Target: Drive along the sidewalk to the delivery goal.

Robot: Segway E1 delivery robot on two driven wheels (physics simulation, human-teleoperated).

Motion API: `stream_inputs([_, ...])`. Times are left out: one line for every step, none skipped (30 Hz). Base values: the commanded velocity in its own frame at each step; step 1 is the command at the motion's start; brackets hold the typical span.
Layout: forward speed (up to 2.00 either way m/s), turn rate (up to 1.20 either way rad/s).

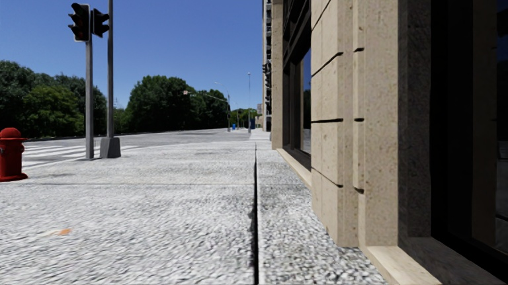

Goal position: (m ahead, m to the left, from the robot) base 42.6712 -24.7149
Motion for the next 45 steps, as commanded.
stream_inputs([2.00,0.27])
stream_inputs([2.00,0.27])
stream_inputs([2.00,0.27])
stream_inputs([2.00,0.27])
stream_inputs([2.00,0.27])
stream_inputs([2.00,0.23])
stream_inputs([2.00,0.23])
stream_inputs([2.00,0.09])
stream_inputs([2.00,0.00])
stream_inputs([2.00,0.00])
stream_inputs([2.00,0.00])
stream_inputs([2.00,0.00])
stream_inputs([2.00,0.00])
stream_inputs([2.00,0.00])
stream_inputs([2.00,0.00])
stream_inputs([2.00,0.00])
stream_inputs([2.00,0.00])
stream_inputs([2.00,0.00])
stream_inputs([2.00,0.00])
stream_inputs([2.00,0.00])
stream_inputs([2.00,0.00])
stream_inputs([2.00,0.00])
stream_inputs([2.00,0.00])
stream_inputs([2.00,0.00])
stream_inputs([2.00,0.00])
stream_inputs([2.00,0.00])
stream_inputs([2.00,0.00])
stream_inputs([2.00,0.00])
stream_inputs([2.00,0.00])
stream_inputs([2.00,0.00])
stream_inputs([2.00,0.00])
stream_inputs([2.00,0.00])
stream_inputs([2.00,0.00])
stream_inputs([2.00,0.00])
stream_inputs([2.00,0.00])
stream_inputs([2.00,0.00])
stream_inputs([2.00,0.00])
stream_inputs([2.00,0.00])
stream_inputs([2.00,0.00])
stream_inputs([2.00,0.00])
stream_inputs([2.00,0.00])
stream_inputs([2.00,0.00])
stream_inputs([2.00,0.00])
stream_inputs([2.00,0.00])
stream_inputs([2.00,0.00])
